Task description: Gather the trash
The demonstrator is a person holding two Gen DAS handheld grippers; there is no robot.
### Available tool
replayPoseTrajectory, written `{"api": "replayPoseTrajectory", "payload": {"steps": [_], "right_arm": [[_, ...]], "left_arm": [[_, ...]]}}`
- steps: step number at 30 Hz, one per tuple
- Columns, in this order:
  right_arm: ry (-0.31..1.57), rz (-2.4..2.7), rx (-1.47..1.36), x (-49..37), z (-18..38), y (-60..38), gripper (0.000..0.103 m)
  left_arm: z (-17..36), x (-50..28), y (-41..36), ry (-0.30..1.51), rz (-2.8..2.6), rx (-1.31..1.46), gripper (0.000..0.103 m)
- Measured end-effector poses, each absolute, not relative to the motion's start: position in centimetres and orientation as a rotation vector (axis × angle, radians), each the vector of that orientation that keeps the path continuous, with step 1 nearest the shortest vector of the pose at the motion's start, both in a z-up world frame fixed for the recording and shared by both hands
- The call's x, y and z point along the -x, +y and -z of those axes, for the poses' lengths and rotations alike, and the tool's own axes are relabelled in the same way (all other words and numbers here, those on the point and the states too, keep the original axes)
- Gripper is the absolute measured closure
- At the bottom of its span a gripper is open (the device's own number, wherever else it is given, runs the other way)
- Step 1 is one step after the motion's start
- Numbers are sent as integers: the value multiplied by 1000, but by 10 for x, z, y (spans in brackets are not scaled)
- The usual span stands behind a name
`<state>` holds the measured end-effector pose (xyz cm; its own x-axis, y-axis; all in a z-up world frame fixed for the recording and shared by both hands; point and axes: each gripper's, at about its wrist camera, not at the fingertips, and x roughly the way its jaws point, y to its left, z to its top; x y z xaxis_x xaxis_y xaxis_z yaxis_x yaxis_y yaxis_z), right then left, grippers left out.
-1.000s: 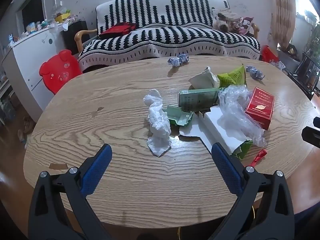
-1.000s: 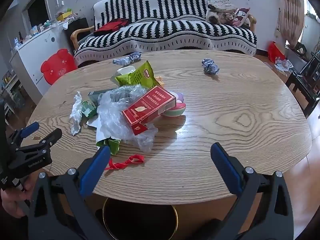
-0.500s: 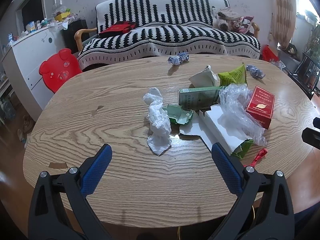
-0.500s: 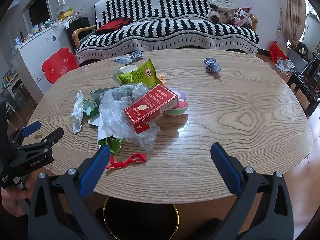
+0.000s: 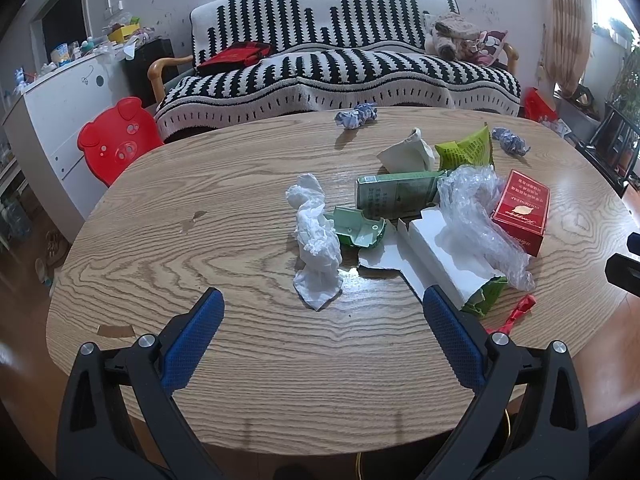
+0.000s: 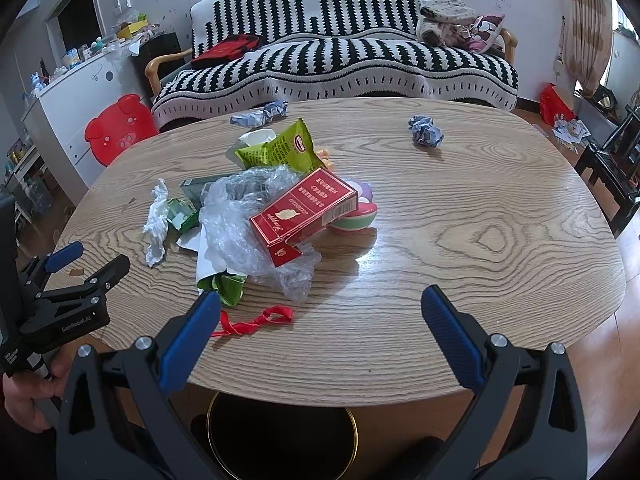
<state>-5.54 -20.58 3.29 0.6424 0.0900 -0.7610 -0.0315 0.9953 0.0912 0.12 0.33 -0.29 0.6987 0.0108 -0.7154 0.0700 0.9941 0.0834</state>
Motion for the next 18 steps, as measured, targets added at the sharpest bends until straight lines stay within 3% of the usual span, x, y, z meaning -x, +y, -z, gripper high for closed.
{"api": "replayPoseTrajectory", "payload": {"steps": [18], "right_arm": [[870,-75,-74,57,-35,-205,6]], "left_arm": [[3,-2,3,797,33,-109,6]]}}
